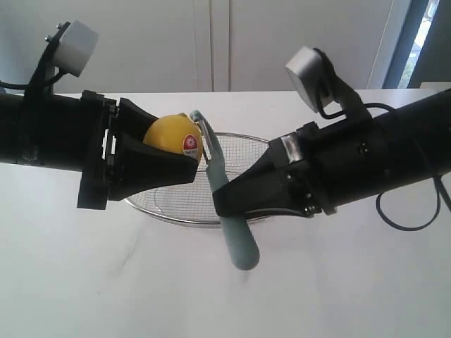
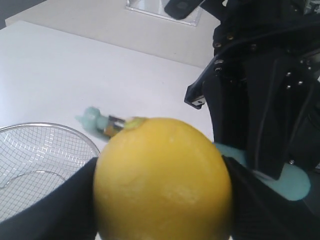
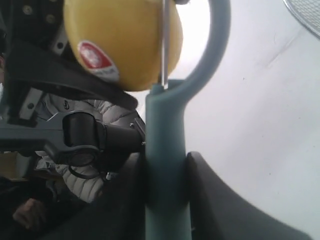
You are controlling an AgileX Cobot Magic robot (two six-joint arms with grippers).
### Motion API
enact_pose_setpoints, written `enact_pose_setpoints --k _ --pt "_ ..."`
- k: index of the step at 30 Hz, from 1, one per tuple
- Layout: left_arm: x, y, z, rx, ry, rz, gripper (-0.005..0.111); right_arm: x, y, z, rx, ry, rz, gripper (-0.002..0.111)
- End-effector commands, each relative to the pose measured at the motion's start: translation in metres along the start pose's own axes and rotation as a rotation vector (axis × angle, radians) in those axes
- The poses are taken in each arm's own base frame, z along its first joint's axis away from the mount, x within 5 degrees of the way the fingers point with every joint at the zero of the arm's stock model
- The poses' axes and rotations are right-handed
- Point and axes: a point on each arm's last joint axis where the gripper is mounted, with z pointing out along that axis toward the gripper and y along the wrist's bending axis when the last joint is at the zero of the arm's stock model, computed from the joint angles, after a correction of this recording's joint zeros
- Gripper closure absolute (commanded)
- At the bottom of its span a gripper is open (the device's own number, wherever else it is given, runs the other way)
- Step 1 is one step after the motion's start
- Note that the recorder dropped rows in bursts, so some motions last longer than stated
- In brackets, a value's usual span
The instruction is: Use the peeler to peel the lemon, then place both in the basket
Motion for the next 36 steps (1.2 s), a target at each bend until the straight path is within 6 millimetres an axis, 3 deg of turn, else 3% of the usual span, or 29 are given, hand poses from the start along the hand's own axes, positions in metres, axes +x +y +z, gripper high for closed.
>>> enact_pose_setpoints --k 1,11,28,36 --pt "-0.004 -0.002 0.000 0.015 -0.031 -0.010 0.107 0.000 0.017 -0.009 -0.034 -0.051 -0.052 0.108" --pt "-0.004 -0.002 0.000 0.015 -0.031 -0.011 0.107 0.003 0.029 -0.017 -0.015 -0.082 -0.130 0.108" --pt "-0.003 -0.002 0.000 0.007 -0.027 -0.011 0.107 0.005 -0.004 -0.023 0.354 -0.055 -0.059 0.108" --pt "-0.001 0.004 0.000 -0.053 -0.007 -0.007 0.107 0.000 -0.011 -0.027 0.447 -0.098 -0.038 0.108"
